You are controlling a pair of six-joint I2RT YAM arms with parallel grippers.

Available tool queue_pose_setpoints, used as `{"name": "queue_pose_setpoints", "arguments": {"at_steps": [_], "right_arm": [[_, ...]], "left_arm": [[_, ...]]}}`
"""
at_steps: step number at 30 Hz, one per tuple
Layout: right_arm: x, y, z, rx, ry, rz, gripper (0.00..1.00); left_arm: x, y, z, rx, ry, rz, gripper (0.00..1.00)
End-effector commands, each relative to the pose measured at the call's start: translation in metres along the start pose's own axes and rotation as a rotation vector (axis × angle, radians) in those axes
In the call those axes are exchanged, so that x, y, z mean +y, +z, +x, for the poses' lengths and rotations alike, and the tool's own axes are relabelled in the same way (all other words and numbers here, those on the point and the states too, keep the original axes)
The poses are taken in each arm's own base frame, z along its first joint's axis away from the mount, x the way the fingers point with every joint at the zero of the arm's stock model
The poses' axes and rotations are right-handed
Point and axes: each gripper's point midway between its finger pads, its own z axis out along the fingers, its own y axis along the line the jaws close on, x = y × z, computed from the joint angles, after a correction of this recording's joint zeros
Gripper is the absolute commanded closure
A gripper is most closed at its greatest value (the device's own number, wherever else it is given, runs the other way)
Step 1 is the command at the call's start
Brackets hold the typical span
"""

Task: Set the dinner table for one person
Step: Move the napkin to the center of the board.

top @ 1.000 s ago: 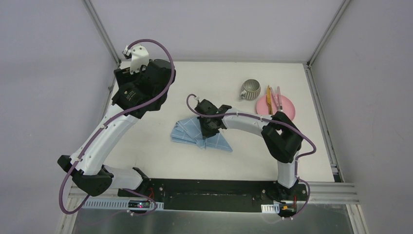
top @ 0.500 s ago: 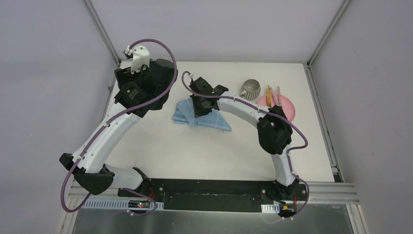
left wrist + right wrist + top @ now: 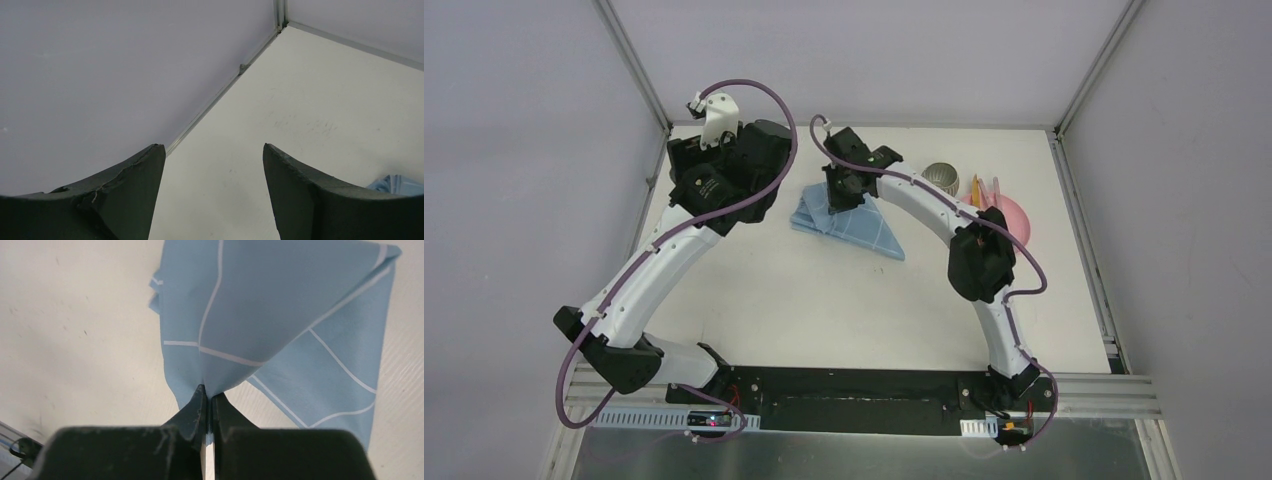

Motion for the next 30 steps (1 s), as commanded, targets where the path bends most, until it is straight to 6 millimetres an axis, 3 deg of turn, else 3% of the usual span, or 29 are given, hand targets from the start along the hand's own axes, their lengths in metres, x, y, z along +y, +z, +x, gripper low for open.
{"name": "queue_pose_setpoints", "arguments": {"at_steps": [1, 5, 9, 16, 21, 30], "right_arm": [[0.003, -0.008, -0.038, -0.043, 0.007, -0.079, 1.00], [0.009, 0.000, -0.040, -0.021, 0.015, -0.117, 0.99], [0.008, 0.007, -0.045, -0.019, 0.015, -0.138, 0.89], [-0.013, 0.010, -0.074, -0.066, 0.066, -0.135, 0.78], [-0.029, 0.006, -0.100, -0.128, 0.096, -0.135, 0.51], [-0.060, 0.028, -0.133, -0.165, 0.222, -0.212, 0.42]], "left_arm": [[0.008, -0.001, -0.007, -0.016, -0.009, -0.026, 0.26], [0.003, 0.000, -0.006, -0.017, 0.020, -0.036, 0.26], [-0.001, 0.001, -0.005, -0.018, 0.028, -0.041, 0.26], [-0.009, 0.003, -0.001, -0.018, 0.054, -0.050, 0.26], [-0.011, 0.004, 0.000, -0.020, 0.061, -0.057, 0.26], [-0.025, 0.007, 0.007, -0.022, 0.111, -0.076, 0.25]]}}
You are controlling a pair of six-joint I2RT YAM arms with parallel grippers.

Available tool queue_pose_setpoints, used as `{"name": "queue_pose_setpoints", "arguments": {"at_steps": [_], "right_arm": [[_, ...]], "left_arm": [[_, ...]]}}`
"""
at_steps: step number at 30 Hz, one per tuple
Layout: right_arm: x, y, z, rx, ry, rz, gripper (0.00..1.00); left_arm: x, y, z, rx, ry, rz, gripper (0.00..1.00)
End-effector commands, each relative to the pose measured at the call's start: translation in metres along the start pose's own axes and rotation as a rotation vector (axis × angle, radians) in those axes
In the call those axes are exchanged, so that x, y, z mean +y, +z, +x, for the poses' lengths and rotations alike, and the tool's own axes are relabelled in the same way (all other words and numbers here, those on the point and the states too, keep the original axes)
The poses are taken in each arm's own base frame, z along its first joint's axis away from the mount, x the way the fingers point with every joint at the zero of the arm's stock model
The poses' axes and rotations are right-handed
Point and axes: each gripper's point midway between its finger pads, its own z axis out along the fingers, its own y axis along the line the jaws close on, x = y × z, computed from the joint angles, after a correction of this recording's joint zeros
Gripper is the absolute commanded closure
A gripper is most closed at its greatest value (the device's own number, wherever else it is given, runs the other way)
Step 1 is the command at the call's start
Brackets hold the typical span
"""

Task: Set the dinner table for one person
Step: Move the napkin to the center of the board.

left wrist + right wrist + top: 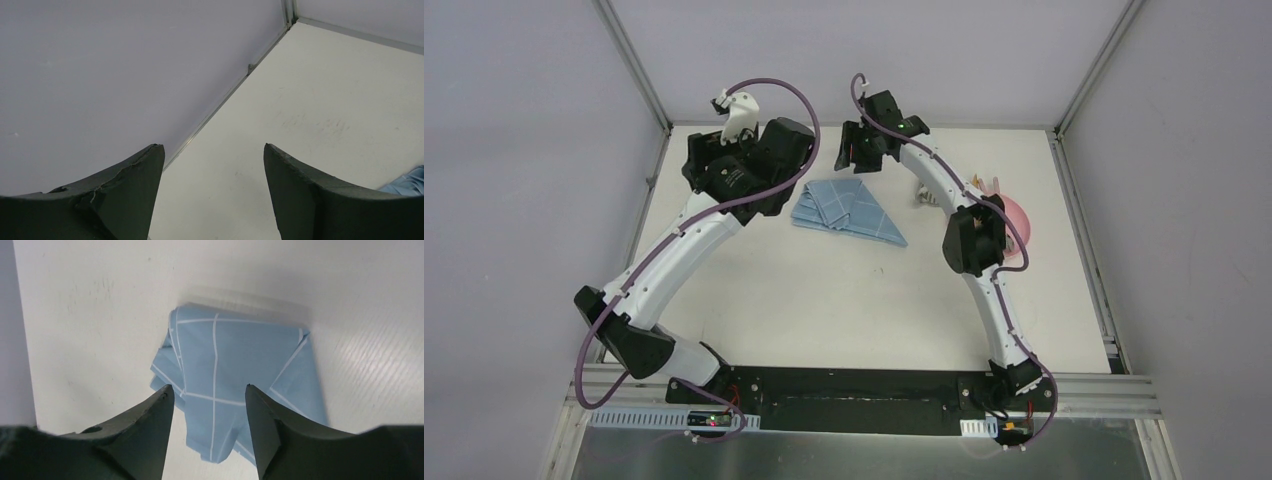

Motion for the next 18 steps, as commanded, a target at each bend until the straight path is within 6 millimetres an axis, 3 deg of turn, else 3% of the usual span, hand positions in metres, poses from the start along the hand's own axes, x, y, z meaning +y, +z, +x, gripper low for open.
{"name": "queue_pose_setpoints", "arguments": {"at_steps": [1, 3, 5, 6, 8, 9, 12, 13, 15, 18], "right_arm": [[0.000, 0.012, -0.025, -0.034, 0.071, -0.086, 0.44], [-0.005, 0.008, -0.019, -0.018, 0.052, -0.063, 0.57], [-0.012, -0.002, -0.015, -0.037, 0.025, -0.001, 0.80], [-0.020, -0.004, -0.004, -0.025, 0.015, 0.038, 0.85], [-0.027, -0.020, 0.002, -0.050, -0.009, 0.103, 0.92], [-0.032, -0.025, 0.008, -0.048, -0.018, 0.129, 0.95], [-0.041, -0.039, 0.025, -0.032, -0.033, 0.182, 1.00], [-0.043, -0.042, 0.031, -0.025, -0.034, 0.193, 1.00], [-0.048, -0.047, 0.042, -0.016, -0.032, 0.210, 1.00], [-0.059, -0.065, 0.043, -0.071, -0.010, 0.285, 1.00]], "left_arm": [[-0.005, 0.002, 0.001, -0.016, 0.040, -0.046, 0.25], [-0.009, 0.003, 0.003, -0.016, 0.048, -0.050, 0.25], [-0.015, 0.003, 0.006, -0.009, 0.041, -0.033, 0.25], [-0.021, 0.004, 0.008, -0.003, 0.035, -0.015, 0.26], [-0.038, 0.005, 0.014, 0.014, 0.028, 0.036, 0.42], [-0.048, 0.006, 0.017, 0.020, 0.033, 0.059, 0.51], [-0.074, 0.007, 0.026, 0.038, 0.071, 0.093, 0.95], [-0.081, 0.008, 0.030, 0.043, 0.087, 0.098, 1.00], [-0.097, 0.009, 0.038, 0.060, 0.117, 0.128, 1.00], [-0.126, 0.004, 0.056, 0.112, 0.128, 0.232, 1.00]]}}
